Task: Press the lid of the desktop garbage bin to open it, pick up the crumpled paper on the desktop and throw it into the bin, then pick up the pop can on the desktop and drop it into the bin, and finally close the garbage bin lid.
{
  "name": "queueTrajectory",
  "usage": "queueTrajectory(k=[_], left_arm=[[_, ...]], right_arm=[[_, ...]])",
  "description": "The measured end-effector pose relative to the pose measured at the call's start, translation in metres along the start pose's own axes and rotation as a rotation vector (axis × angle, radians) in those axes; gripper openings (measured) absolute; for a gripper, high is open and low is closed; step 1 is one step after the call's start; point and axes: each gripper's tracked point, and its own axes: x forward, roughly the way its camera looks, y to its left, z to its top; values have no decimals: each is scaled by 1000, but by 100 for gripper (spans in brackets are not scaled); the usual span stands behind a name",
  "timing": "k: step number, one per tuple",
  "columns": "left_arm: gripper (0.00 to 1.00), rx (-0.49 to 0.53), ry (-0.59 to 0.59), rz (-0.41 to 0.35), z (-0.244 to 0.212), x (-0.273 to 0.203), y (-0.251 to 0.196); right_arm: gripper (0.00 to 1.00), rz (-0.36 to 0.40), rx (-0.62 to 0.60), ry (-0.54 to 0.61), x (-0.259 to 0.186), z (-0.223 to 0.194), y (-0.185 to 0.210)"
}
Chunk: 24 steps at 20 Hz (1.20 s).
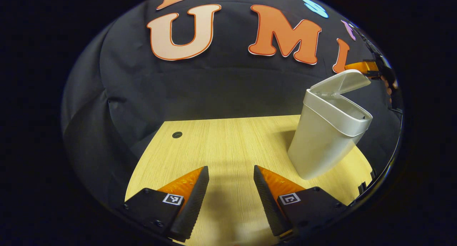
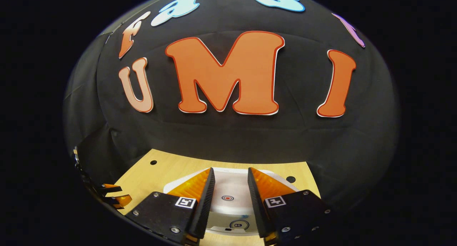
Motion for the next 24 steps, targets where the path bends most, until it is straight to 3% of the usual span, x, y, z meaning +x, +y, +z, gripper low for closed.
queueTrajectory(k=[1, 3, 4, 11, 13, 14, 15, 16, 20, 21, 24], left_arm=[[82, 0, 1, -1, 0, 0, -1], [77, 4, 1, -3, 0, 1, -2], [82, 6, 1, -5, 1, 1, -2], [82, 19, 3, -23, 1, 6, -11], [82, 24, 3, -26, 2, 5, -13], [77, 29, 2, -24, 2, 6, -13], [82, 34, 3, -22, 1, 6, -13], [77, 39, 5, -22, 1, 7, -14], [77, 53, 11, -24, -1, 6, -17], [82, 58, 10, -25, 0, 6, -19], [82, 74, 3, -33, 3, 6, -23]], right_arm=[[48, 1, -6, 9, 0, -6, 2], [46, 1, -18, 29, -1, -18, 5], [43, 1, -21, 37, -2, -25, 6], [24, -16, -29, 72, -4, -55, 14], [22, -21, -36, 92, -5, -66, 14], [22, -22, -37, 102, -7, -73, 15], [22, -23, -34, 111, -7, -78, 15], [22, -25, -30, 119, -8, -83, 15], [22, -43, -18, 111, -9, -89, 13], [21, -46, -23, 110, -11, -90, 13], [22, -62, -37, 118, -9, -94, 13]])
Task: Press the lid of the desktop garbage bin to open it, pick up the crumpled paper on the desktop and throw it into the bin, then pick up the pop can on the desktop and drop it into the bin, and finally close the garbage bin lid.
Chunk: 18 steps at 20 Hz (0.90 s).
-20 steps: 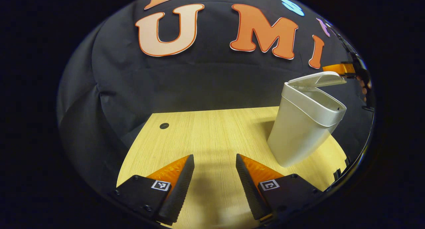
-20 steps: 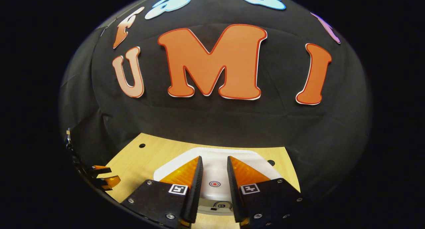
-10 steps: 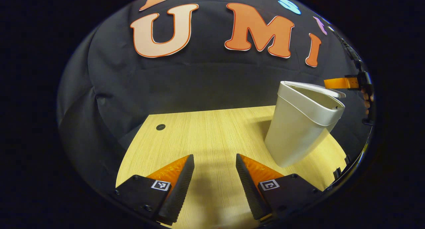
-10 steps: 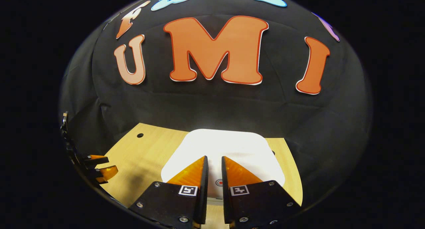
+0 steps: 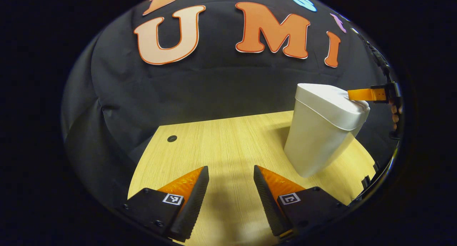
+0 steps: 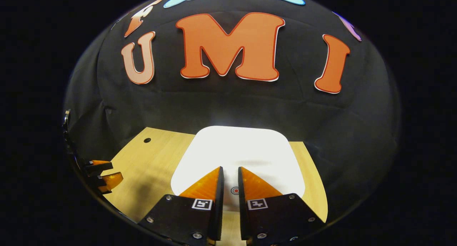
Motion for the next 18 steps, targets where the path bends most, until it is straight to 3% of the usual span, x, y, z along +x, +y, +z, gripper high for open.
queueTrajectory(k=[2, 4, 5, 10, 12, 17, 18], left_arm=[[77, 12, -7, -7, 2, -1, -4], [82, 26, -12, -11, 3, -3, -8], [77, 33, -15, -14, 2, -3, -11], [76, 66, -43, -21, 11, -8, -17], [82, 72, -51, -21, 16, -9, -17], [82, 49, -61, -19, 19, -11, -19], [77, 52, -72, -17, 23, -13, -18]], right_arm=[[20, -6, 8, -2, 1, 0, -1], [16, -7, 17, -7, 0, 0, -1], [16, -9, 17, -6, 0, 0, -1], [16, 0, -14, 10, -3, -3, 0], [16, 7, 6, 29, -4, -5, 0], [11, -11, -9, -33, -4, -3, 0], [11, -12, -42, -52, -6, -2, 0]])
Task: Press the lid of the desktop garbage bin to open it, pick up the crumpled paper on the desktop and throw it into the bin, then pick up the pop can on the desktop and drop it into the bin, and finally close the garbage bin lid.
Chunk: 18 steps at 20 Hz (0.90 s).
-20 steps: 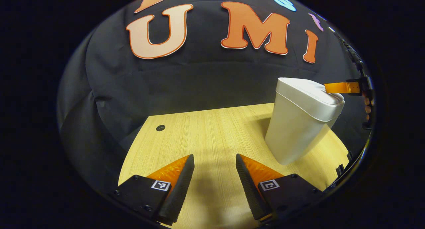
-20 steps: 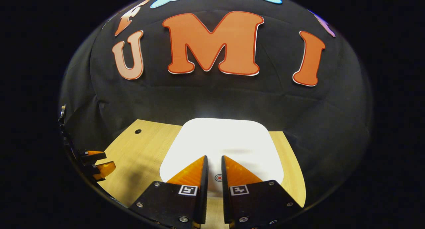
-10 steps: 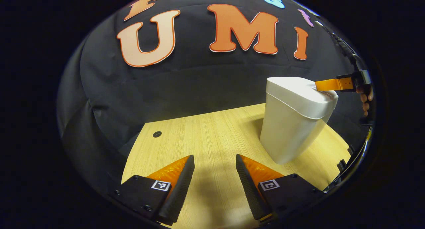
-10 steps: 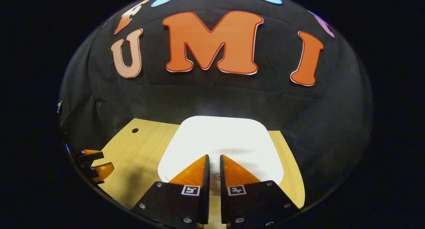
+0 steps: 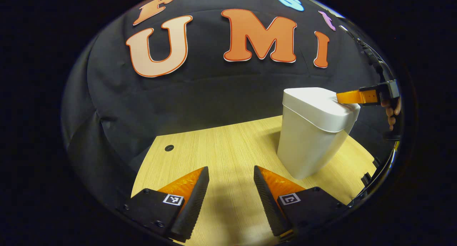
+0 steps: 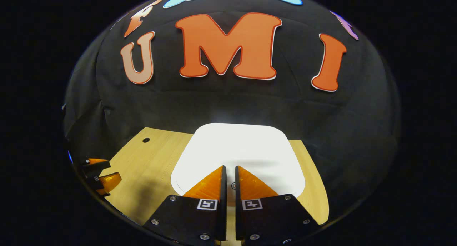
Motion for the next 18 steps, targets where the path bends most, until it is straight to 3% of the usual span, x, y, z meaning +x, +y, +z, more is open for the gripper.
queueTrajectory(k=[2, 4, 6, 7, 9, 10, 14, 15, 18], left_arm=[[82, 1, -28, 11, 11, -3, 2], [77, -8, -66, 22, 29, -7, 9], [76, -14, -116, 35, 50, -13, 12], [82, -13, -143, 42, 57, -18, 13], [76, -7, -193, 54, 73, -25, 14], [82, -5, -219, 58, 82, -28, 15], [81, 10, -349, 90, 118, -47, 16], [81, 16, -375, 99, 123, -54, 15], [81, 20, -439, 110, 137, -62, 14]], right_arm=[[11, -2, -23, -15, -4, 2, 0], [13, 9, 9, -42, -7, 6, 4], [20, 43, 58, -100, -17, 15, 14], [27, 46, 65, -128, -20, 19, 16], [34, 35, 51, -180, -28, 26, 15], [36, 27, 44, -210, -33, 28, 16], [60, 30, 54, -326, -48, 43, 29], [67, 32, 52, -346, -51, 44, 31], [77, 30, 13, -358, -56, 35, 41]])
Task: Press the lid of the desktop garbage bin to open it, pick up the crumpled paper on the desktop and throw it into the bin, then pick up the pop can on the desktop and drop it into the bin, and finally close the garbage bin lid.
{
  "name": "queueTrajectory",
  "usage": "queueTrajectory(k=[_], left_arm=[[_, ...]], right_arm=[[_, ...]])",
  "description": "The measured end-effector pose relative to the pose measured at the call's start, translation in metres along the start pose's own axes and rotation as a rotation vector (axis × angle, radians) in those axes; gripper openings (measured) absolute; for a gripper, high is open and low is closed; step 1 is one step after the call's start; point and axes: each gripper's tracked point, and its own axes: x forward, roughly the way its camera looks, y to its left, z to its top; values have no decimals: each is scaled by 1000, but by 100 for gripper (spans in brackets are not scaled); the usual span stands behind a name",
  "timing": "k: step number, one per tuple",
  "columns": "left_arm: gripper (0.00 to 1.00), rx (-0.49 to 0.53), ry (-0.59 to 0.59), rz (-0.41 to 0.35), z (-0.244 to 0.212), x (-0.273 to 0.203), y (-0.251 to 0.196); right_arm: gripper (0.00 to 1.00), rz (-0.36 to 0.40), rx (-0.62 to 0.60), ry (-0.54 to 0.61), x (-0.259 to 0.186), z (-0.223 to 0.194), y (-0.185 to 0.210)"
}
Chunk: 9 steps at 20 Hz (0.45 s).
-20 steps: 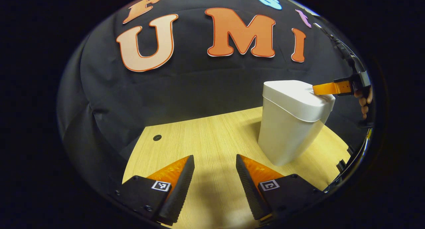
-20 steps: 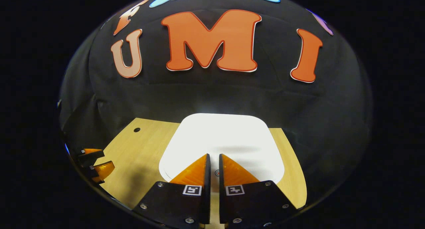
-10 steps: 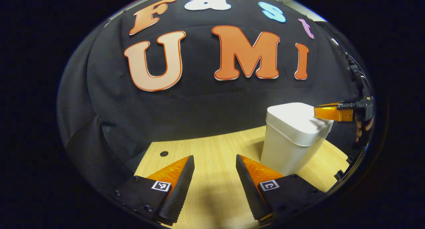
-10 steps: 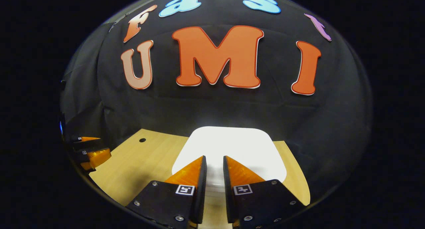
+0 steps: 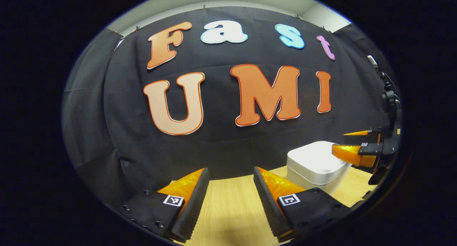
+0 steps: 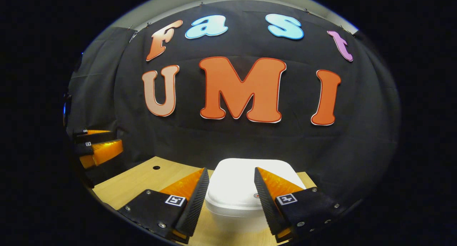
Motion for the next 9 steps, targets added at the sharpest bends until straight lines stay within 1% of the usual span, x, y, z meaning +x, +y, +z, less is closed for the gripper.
queueTrajectory(k=[2, 3, 5, 6, 8, 9], left_arm=[[81, 0, -36, 7, 11, -3, -1], [76, 0, -50, 13, 11, -6, -2], [76, -3, -72, 37, 15, -8, 2], [87, -5, -84, 44, 18, -9, 2], [76, 1, -109, 56, 24, -10, 3], [76, 7, -123, 62, 28, -11, 4]], right_arm=[[81, 13, -8, 8, -3, -5, 8], [82, 18, -6, 12, -4, -8, 12], [84, 29, 3, 13, -5, -10, 18], [84, 31, 8, 8, -6, -8, 19], [86, 30, 16, -8, -8, -4, 18], [87, 28, 22, -15, -8, -1, 17]])
